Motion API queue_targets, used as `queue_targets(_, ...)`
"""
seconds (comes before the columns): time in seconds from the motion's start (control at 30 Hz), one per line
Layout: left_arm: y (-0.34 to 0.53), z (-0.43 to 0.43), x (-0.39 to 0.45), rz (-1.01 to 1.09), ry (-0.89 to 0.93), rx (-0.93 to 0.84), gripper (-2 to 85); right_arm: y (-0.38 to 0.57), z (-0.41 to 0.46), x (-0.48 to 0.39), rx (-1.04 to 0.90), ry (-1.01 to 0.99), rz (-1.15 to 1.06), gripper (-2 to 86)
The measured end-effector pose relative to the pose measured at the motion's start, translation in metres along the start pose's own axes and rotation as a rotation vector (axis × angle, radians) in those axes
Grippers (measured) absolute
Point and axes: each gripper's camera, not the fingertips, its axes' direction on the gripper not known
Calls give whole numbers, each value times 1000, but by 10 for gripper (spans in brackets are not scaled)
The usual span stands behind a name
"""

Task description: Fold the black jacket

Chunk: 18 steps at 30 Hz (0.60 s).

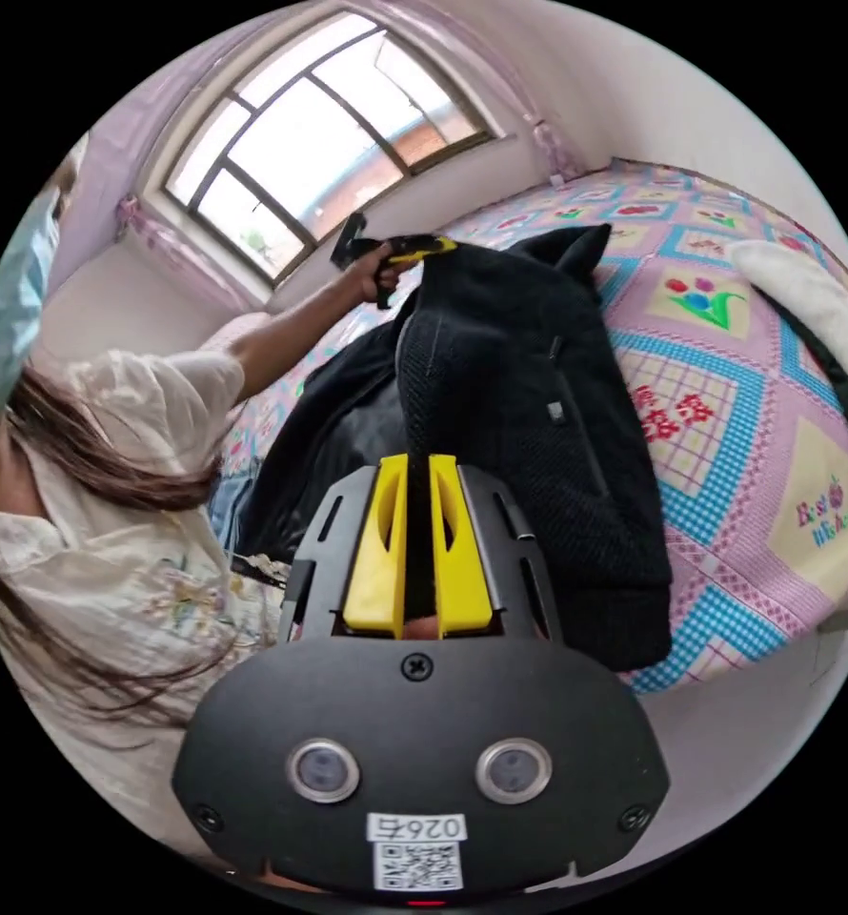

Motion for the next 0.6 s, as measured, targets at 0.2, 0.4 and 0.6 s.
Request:
queue_targets(0.2, 51, 20, -84, -265, -5, -43, 48, 25, 84, 28, -280, -142, 71, 98)
queue_targets(0.4, 94, 2, -106, -302, 42, 40, 53, 45, 26, 46, -164, -47, 131, 71)
queue_targets(0.6, 106, 0, -106, -319, 80, 88, 68, 42, -5, 63, -109, -17, 143, 44)
